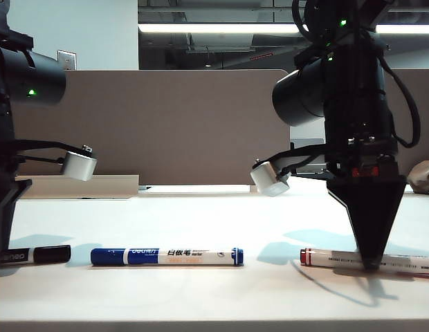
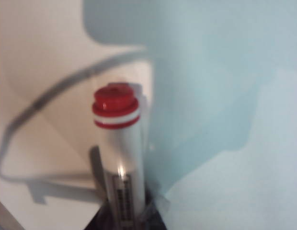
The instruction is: Pick up the markers one by one and line them up horizontally in a straight line on the table.
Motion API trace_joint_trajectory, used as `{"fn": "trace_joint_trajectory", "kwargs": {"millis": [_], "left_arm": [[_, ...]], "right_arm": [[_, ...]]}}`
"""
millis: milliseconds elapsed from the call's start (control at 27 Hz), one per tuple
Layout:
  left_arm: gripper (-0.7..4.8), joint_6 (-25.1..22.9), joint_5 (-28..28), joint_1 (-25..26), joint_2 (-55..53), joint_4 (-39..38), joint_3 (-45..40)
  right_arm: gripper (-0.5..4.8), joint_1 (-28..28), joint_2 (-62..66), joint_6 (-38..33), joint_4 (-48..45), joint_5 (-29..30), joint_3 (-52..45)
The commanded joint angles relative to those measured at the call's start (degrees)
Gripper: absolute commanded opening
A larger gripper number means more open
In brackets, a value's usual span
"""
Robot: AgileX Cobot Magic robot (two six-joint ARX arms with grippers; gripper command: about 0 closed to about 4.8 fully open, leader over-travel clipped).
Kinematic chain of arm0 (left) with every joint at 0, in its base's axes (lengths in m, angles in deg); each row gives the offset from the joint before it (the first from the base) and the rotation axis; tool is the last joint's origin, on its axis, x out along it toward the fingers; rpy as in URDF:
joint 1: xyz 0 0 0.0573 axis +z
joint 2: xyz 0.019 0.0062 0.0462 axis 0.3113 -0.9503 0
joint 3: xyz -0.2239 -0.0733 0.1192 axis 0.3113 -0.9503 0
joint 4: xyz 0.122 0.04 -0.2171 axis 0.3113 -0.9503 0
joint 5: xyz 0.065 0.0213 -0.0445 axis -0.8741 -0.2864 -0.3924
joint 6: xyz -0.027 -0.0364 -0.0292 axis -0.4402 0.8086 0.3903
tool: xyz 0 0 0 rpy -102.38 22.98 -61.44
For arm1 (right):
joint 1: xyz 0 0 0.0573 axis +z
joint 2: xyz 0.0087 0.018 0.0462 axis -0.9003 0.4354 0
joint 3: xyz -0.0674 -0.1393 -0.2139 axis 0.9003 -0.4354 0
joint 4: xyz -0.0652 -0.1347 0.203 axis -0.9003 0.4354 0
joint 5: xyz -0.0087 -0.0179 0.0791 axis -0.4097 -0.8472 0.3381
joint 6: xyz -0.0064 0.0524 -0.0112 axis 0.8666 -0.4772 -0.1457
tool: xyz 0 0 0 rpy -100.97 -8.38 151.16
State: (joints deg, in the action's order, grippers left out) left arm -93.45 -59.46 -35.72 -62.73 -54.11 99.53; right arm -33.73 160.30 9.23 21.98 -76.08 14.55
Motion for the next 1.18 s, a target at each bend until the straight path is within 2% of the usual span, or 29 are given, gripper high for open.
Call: {"fn": "trace_joint_trajectory", "kwargs": {"millis": [37,185,222,259,407,814,1184], "left_arm": [[0.53,-1.4,1.2,0.0,0.1,0.0,-0.3],[0.53,-2.7,1.5,0.0,0.1,0.7,-0.2],[0.53,-2.9,3.0,0.0,0.1,0.7,-0.2],[0.53,-5.2,3.0,0.0,0.1,0.5,-0.2],[0.53,-6.6,5.5,0.0,0.1,0.2,-0.2],[0.53,-7.2,8.0,0.0,0.1,0.9,-0.2],[0.53,-7.2,9.2,0.0,0.1,1.1,-0.2]], "right_arm": [[0.68,0.1,0.2,0.6,-1.4,-0.7,-0.2],[0.68,0.1,0.2,2.6,-1.5,-1.3,-0.2],[0.68,0.1,0.2,3.3,-1.9,-1.6,-0.2],[0.68,0.1,0.2,3.4,-2.3,-1.9,-0.2],[0.68,0.1,0.2,4.0,-3.0,-2.6,-0.2],[0.67,2.6,0.3,8.0,-6.4,-3.8,-0.2],[0.67,5.2,0.3,8.0,-9.3,-2.4,-0.2]]}}
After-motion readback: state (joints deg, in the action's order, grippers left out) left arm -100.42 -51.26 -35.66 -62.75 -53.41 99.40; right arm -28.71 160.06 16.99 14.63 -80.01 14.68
